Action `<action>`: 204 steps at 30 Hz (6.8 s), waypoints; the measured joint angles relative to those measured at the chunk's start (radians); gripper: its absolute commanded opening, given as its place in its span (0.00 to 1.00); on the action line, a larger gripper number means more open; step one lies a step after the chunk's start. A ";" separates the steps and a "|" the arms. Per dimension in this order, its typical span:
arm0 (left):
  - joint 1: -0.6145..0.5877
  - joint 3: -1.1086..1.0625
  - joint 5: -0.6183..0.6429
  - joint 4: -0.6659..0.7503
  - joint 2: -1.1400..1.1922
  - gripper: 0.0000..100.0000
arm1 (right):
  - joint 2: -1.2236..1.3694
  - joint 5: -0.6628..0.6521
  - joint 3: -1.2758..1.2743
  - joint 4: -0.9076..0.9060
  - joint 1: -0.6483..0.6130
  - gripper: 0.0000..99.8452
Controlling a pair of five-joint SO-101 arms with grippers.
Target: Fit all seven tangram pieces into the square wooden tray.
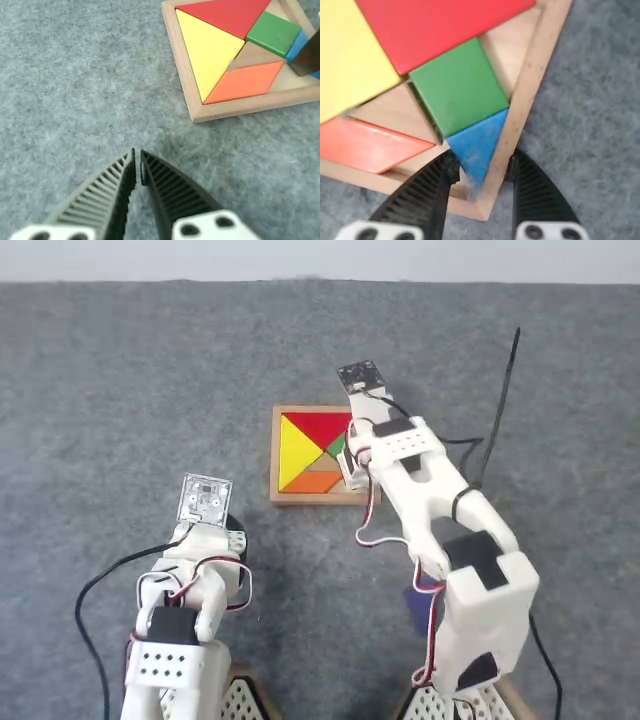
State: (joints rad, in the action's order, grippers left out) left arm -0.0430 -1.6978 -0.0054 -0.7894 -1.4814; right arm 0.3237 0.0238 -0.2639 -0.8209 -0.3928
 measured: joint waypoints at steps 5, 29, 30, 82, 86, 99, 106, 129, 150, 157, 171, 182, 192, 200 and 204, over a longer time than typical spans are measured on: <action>0.000 0.000 0.000 0.000 0.000 0.02 | -0.236 0.057 -0.290 0.232 0.054 0.09; 0.000 0.000 0.000 0.000 0.000 0.02 | -0.293 -0.003 -0.242 0.141 0.015 0.20; 0.000 0.000 0.000 0.000 0.000 0.02 | -0.256 -0.012 -0.210 0.112 0.015 0.20; 0.000 0.000 0.000 0.000 0.000 0.02 | -0.331 -0.038 -0.187 0.041 0.046 0.02; 0.000 0.000 0.000 0.000 0.000 0.02 | -0.311 -0.038 -0.187 0.087 0.043 0.14; 0.000 0.000 0.000 0.000 0.000 0.02 | -0.187 -0.066 -0.124 0.086 0.009 0.17; 0.000 0.000 0.000 0.000 0.000 0.02 | 0.089 -0.069 0.215 0.029 0.041 0.17; 0.000 0.000 0.000 0.000 0.000 0.02 | -0.186 0.084 -0.046 -0.012 0.015 0.17; 0.000 0.000 0.000 0.000 0.000 0.02 | -0.005 0.390 0.100 0.014 -0.020 0.17; 0.000 0.000 0.000 0.000 0.000 0.02 | 0.017 0.381 0.117 0.014 -0.017 0.14; 0.000 0.000 0.000 0.000 0.000 0.02 | 0.017 0.379 0.117 0.012 0.026 0.04; 0.000 0.000 0.000 0.000 0.000 0.02 | -0.110 0.376 0.118 -0.054 0.025 0.04; 0.000 0.000 0.000 0.000 0.000 0.02 | -0.071 0.374 0.199 0.064 0.025 0.01; 0.000 0.000 0.000 0.000 0.000 0.02 | 0.201 0.345 0.476 0.058 0.025 0.04; 0.000 0.000 0.000 0.000 0.000 0.02 | 0.311 0.339 0.574 0.046 0.025 0.02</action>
State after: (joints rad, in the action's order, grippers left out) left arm -0.0430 -1.6978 -0.0054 -0.7894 -1.4814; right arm 0.6352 0.3629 0.3099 -0.7748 -0.3682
